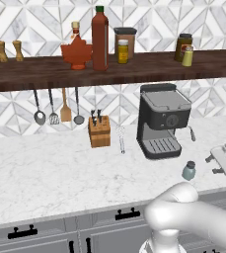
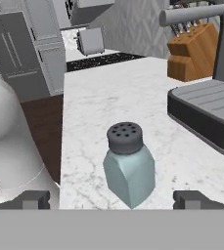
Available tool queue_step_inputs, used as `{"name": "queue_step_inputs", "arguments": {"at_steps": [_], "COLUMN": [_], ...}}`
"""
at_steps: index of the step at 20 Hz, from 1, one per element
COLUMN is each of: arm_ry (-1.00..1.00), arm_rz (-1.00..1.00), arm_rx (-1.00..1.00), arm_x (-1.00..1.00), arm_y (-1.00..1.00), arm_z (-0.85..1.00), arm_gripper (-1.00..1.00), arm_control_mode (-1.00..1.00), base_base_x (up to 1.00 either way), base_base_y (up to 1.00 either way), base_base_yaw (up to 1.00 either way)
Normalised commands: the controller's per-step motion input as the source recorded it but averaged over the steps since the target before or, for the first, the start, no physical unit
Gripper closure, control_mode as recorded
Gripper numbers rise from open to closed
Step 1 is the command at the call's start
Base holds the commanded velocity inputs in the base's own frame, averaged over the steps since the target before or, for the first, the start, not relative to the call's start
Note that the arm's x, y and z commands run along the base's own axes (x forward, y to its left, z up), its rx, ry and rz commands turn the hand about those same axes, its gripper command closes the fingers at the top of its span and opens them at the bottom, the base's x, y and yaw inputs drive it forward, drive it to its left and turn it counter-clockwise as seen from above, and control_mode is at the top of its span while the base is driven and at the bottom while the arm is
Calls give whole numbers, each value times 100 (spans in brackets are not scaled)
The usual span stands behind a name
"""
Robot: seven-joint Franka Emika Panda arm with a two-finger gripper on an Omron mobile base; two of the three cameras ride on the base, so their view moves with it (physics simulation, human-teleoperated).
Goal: Put the shaker and condiment bottle from the counter next to their counterparts in the cabinet.
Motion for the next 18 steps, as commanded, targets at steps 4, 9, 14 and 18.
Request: {"name": "queue_step_inputs", "arguments": {"at_steps": [4,9,14,18], "arm_ry": [5,4,3,0], "arm_rz": [0,0,0,0], "arm_rx": [1,2,1,0], "arm_x": [13,0,1,5], "arm_y": [3,11,22,28], "arm_z": [-13,0,-3,-12], "arm_gripper": [-100,-100,-100,-100], "arm_control_mode": [-100,-100,-100,-100], "base_base_x": [0,0,0,0], "base_base_y": [0,0,0,0], "base_base_yaw": [0,0,0,0]}}
